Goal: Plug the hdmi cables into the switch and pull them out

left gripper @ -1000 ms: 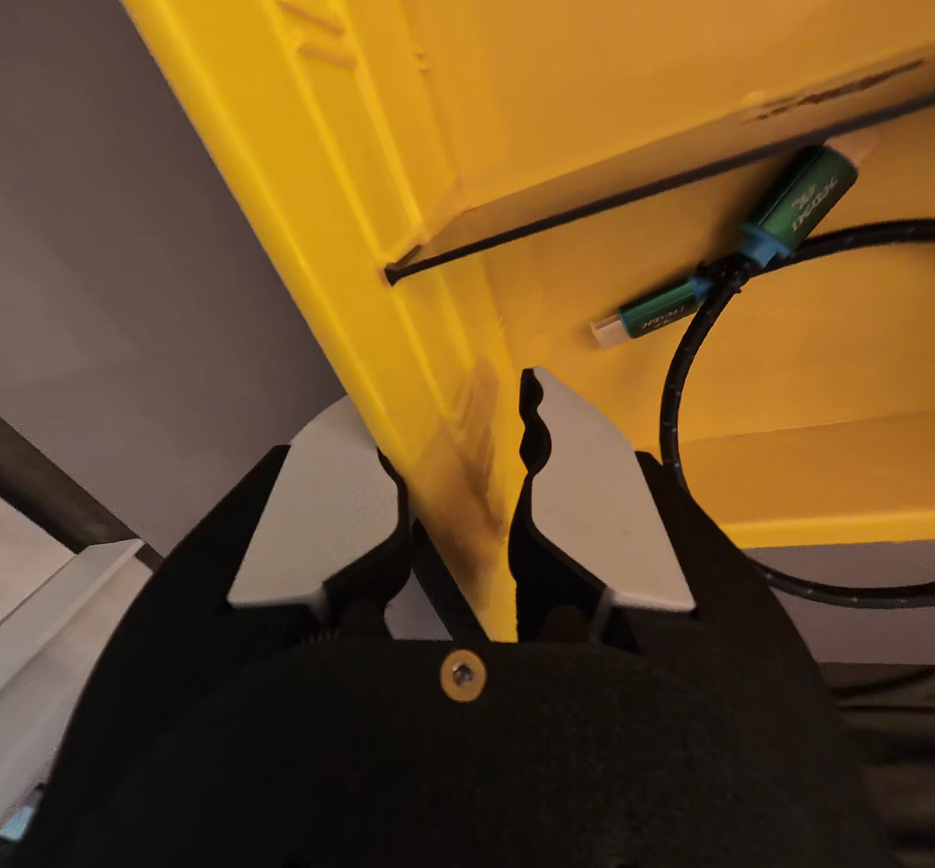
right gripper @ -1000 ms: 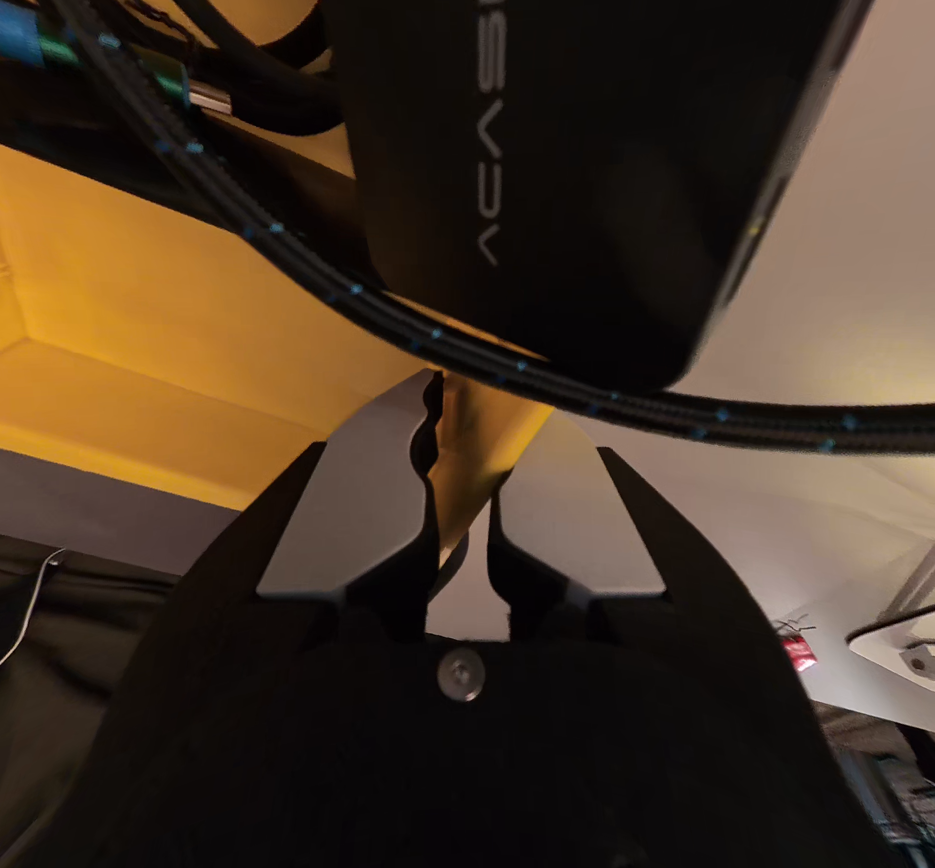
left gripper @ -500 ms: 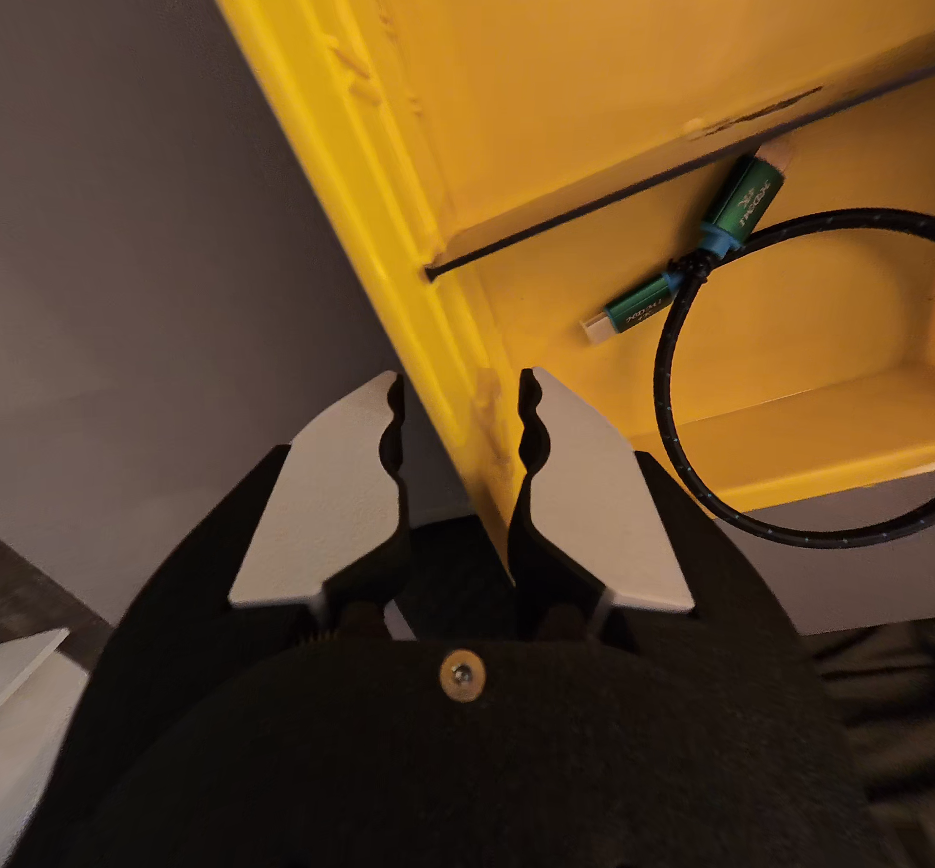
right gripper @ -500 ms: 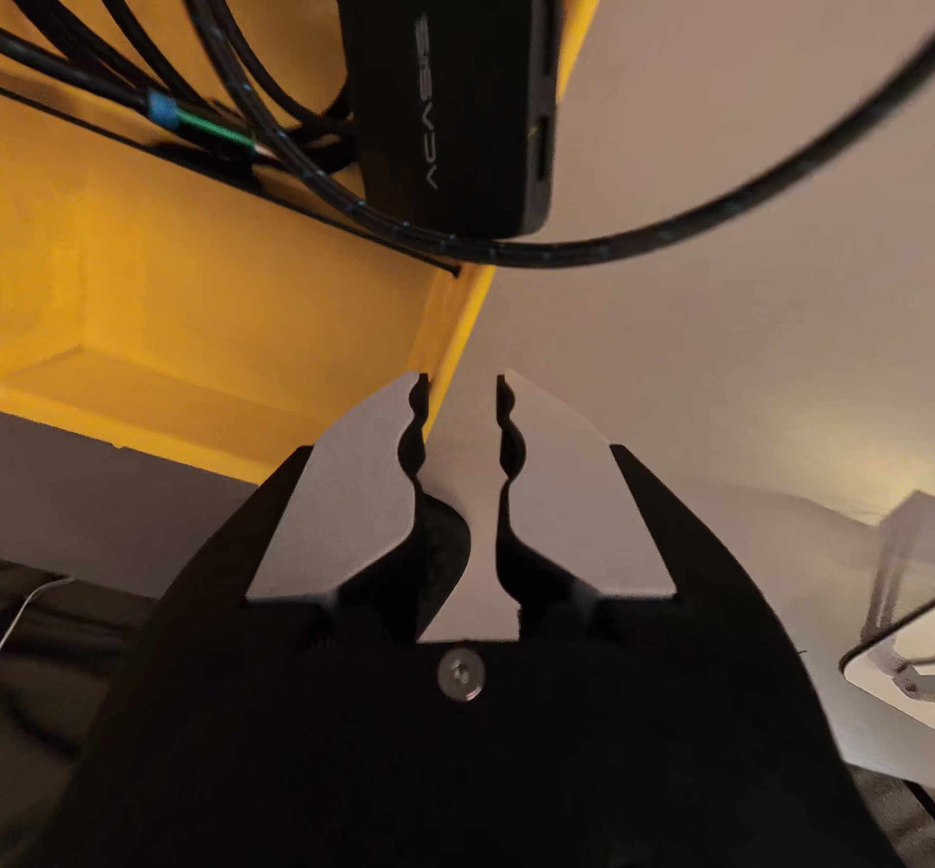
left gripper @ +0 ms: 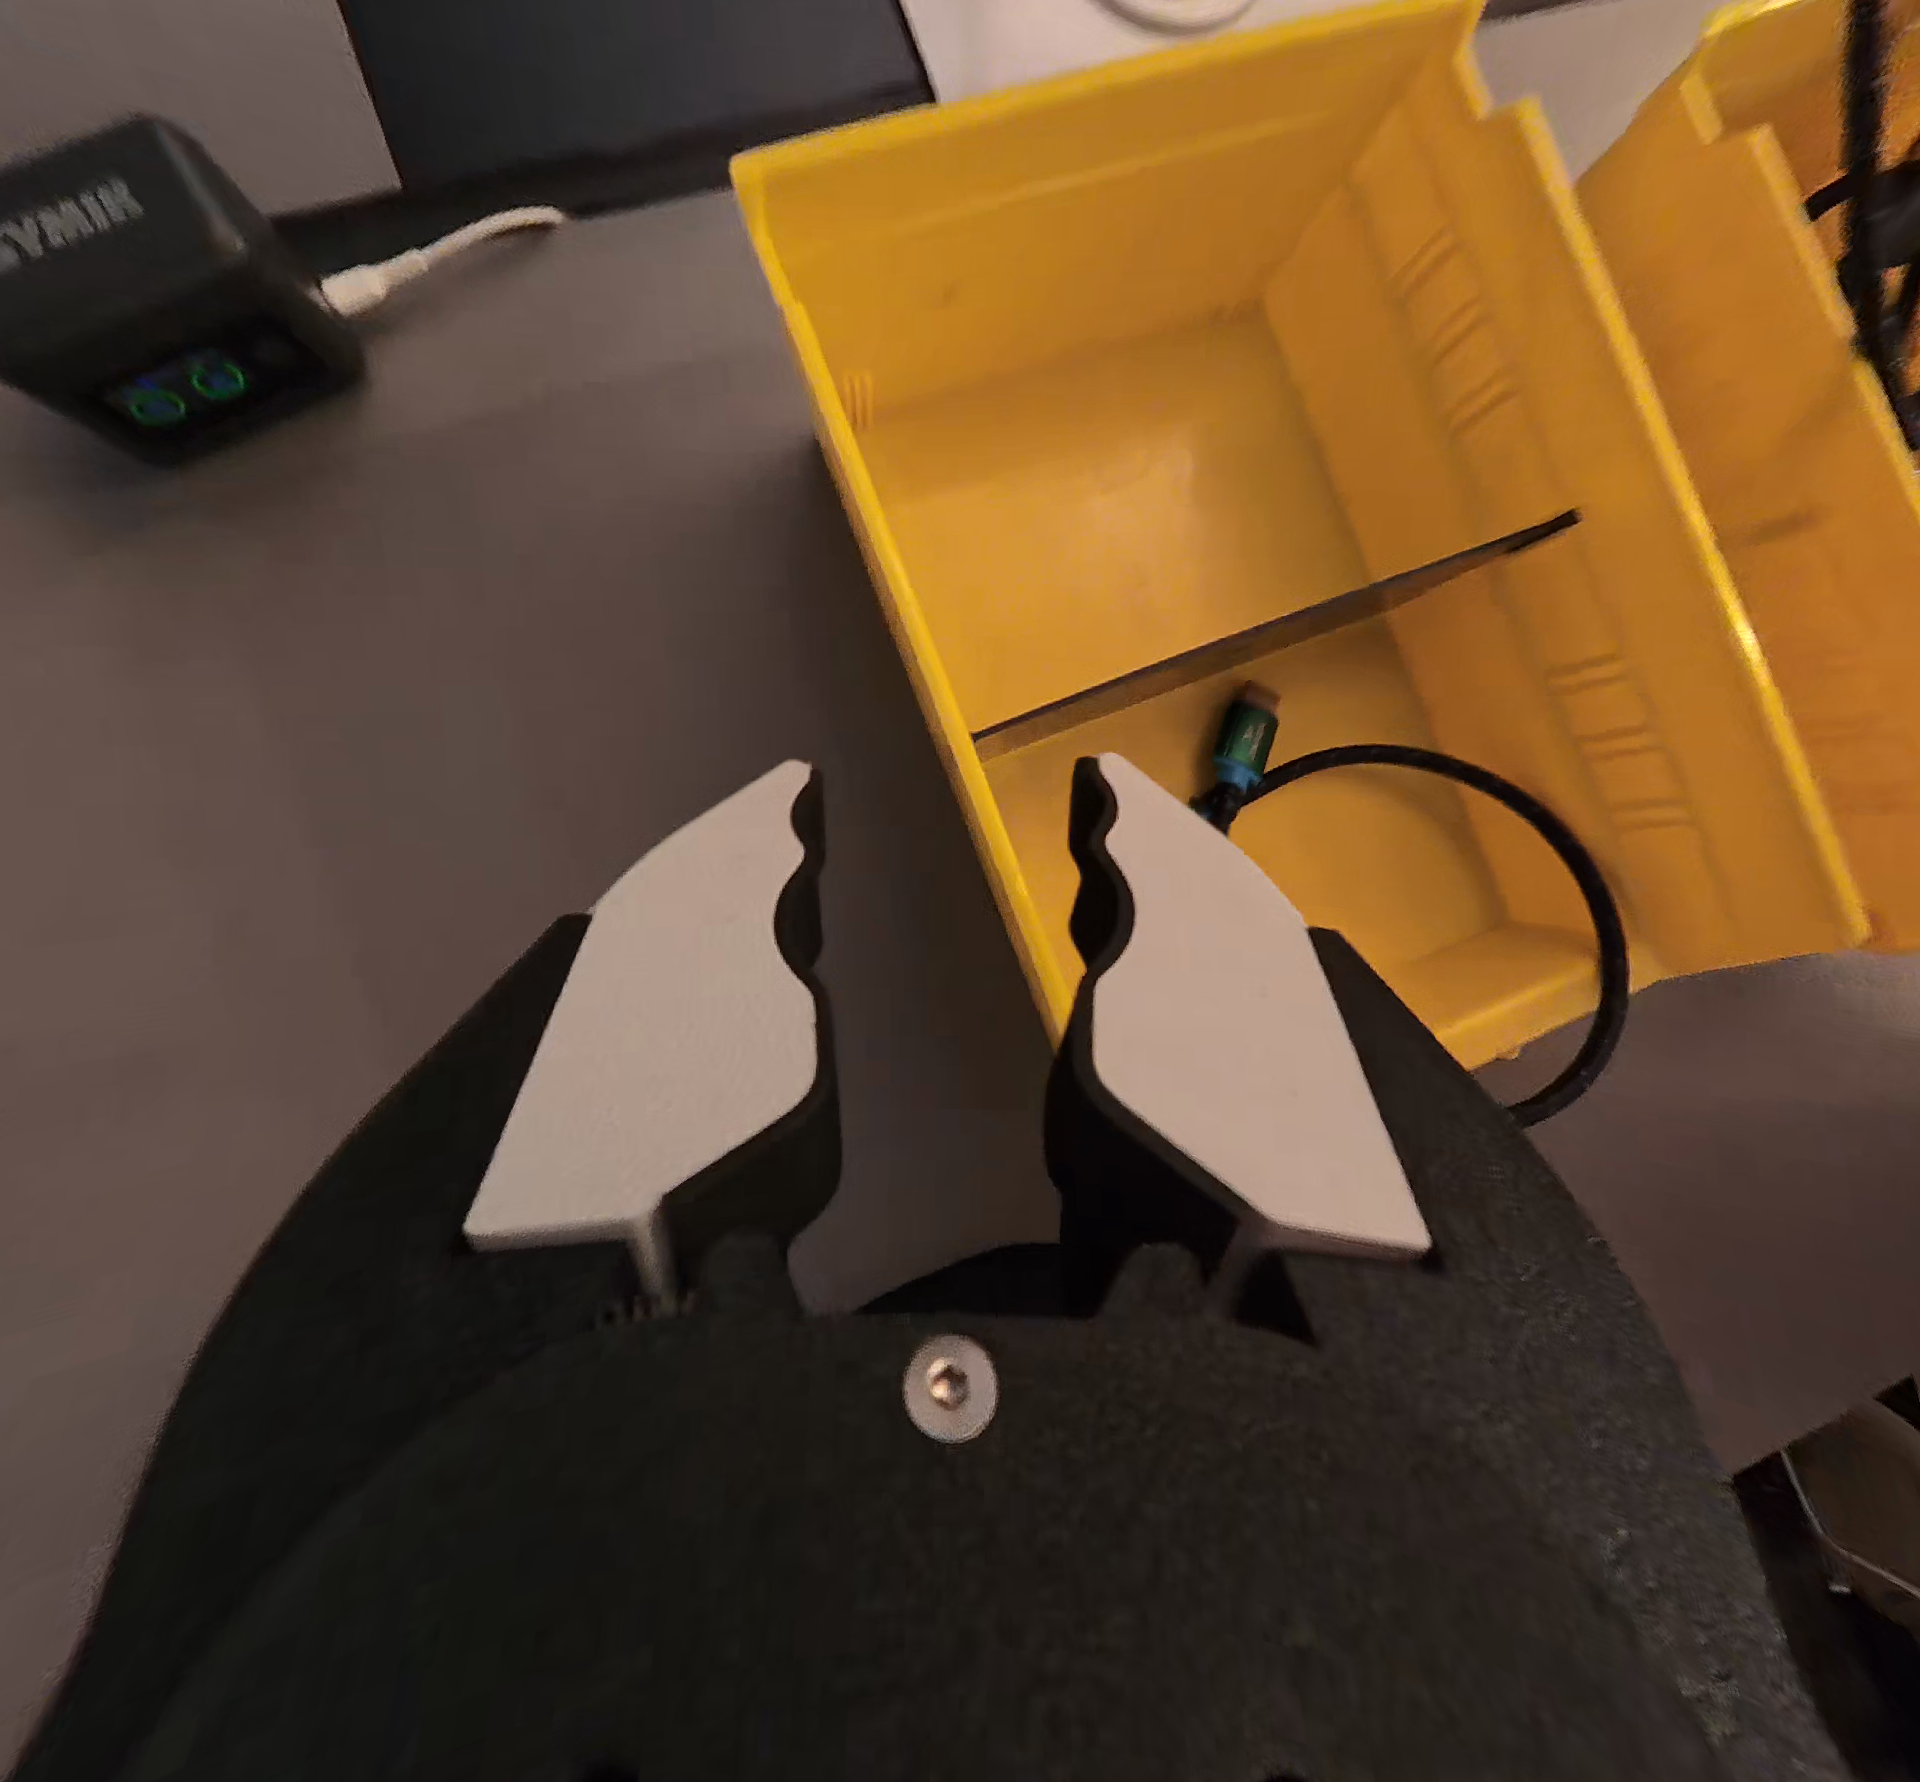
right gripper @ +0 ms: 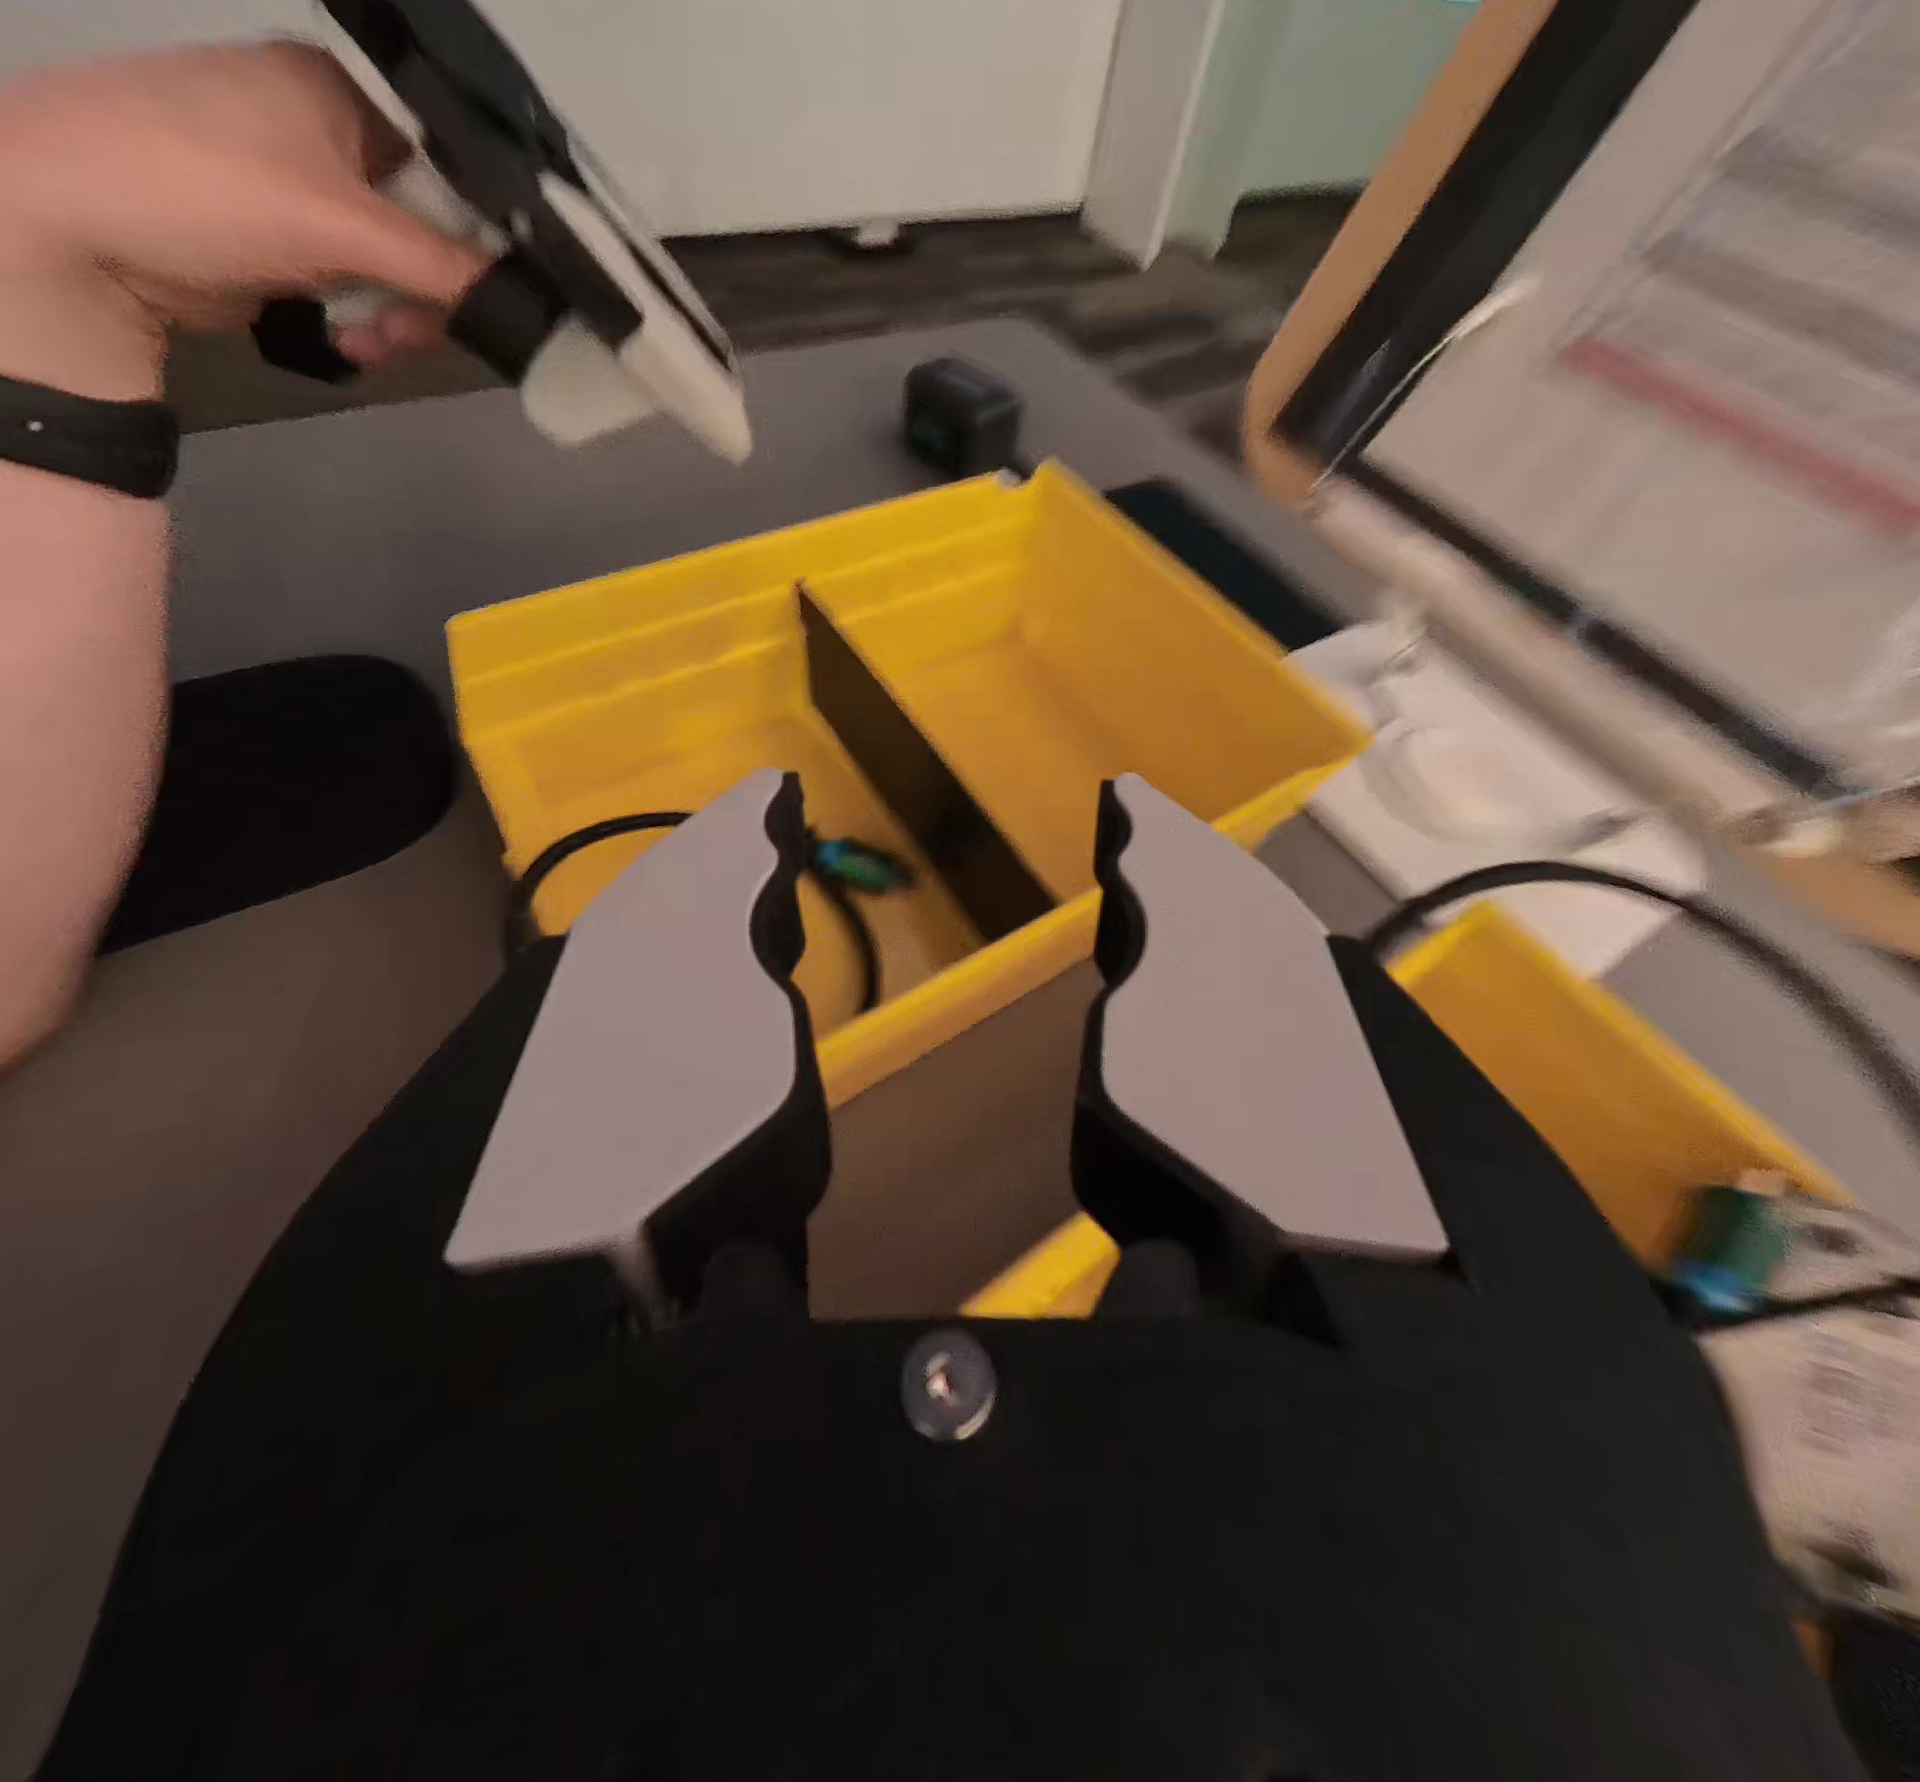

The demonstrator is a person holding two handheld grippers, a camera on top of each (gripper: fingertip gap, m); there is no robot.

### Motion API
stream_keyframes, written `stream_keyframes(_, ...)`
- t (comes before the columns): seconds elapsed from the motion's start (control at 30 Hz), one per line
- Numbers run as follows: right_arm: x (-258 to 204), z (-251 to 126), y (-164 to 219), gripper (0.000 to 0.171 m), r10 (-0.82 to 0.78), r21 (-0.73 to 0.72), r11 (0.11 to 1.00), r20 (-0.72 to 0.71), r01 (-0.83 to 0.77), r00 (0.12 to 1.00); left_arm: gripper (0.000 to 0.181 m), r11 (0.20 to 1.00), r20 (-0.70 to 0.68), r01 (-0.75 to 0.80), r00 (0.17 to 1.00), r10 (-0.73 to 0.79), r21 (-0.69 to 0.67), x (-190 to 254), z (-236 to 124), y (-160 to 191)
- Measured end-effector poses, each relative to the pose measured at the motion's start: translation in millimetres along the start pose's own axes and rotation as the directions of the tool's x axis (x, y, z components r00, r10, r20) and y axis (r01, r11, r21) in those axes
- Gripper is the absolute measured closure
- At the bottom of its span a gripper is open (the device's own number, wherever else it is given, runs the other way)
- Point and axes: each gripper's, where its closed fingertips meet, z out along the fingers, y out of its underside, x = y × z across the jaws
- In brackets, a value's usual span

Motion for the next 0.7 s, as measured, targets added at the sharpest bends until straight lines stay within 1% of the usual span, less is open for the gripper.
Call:
stream_keyframes(0.07,-2.9,29.7,22.7,0.117,0.110,-0.151,0.983,0.040,-0.103,0.993,0.136,0.999,-0.021,0.008,1.000,-0.007,0.037,1.5,-6.5,-2.6)
stream_keyframes(0.17,8.7,57.1,45.7,0.120,0.255,-0.314,0.918,-0.002,-0.243,0.967,0.138,0.998,-0.057,0.005,0.998,-0.001,0.069,6.6,-14.6,-3.0)
stream_keyframes(0.2,14.8,61.3,56.7,0.121,0.259,-0.386,0.887,-0.039,-0.254,0.965,0.138,0.997,-0.071,0.002,0.997,0.004,0.079,8.9,-17.1,-3.3)
stream_keyframes(0.27,30.1,61.0,84.0,0.118,0.211,-0.551,0.795,-0.138,-0.252,0.968,0.138,0.995,-0.093,0.002,0.996,0.008,0.101,12.2,-22.0,-5.0)
stream_keyframes(0.33,32.0,56.4,100.9,0.117,0.222,-0.654,0.701,-0.179,-0.285,0.958,0.139,0.992,-0.108,0.009,0.994,0.005,0.124,14.4,-26.8,-7.6)
stream_keyframes(0.43,17.7,60.8,105.7,0.122,0.384,-0.679,0.597,-0.226,-0.427,0.895,0.141,0.987,-0.135,0.004,0.991,0.018,0.158,21.0,-33.1,-11.6)
stream_keyframes(0.47,15.9,64.3,107.2,0.125,0.412,-0.678,0.573,-0.247,-0.461,0.877,0.141,0.986,-0.143,0.000,0.989,0.024,0.164,23.3,-34.6,-12.2)
stream_keyframes(0.53,20.2,68.8,117.1,0.126,0.404,-0.693,0.529,-0.301,-0.489,0.864,0.141,0.985,-0.155,-0.011,0.987,0.038,0.170,27.8,-36.7,-12.4)
stream_keyframes(0.57,19.0,72.1,120.6,0.122,0.427,-0.701,0.499,-0.313,-0.510,0.848,0.141,0.985,-0.162,-0.017,0.986,0.045,0.170,30.2,-37.3,-11.7)
stream_keyframes(0.6,19.9,75.7,122.6,0.122,0.450,-0.691,0.479,-0.336,-0.541,0.828,0.141,0.985,-0.172,-0.024,0.984,0.054,0.169,32.9,-37.8,-10.7)
stream_keyframes(0.7,19.9,86.2,129.9,0.126,0.466,-0.685,0.450,-0.366,-0.572,0.805,0.141,0.984,-0.201,-0.035,0.977,0.070,0.172,38.5,-40.4,-9.0)
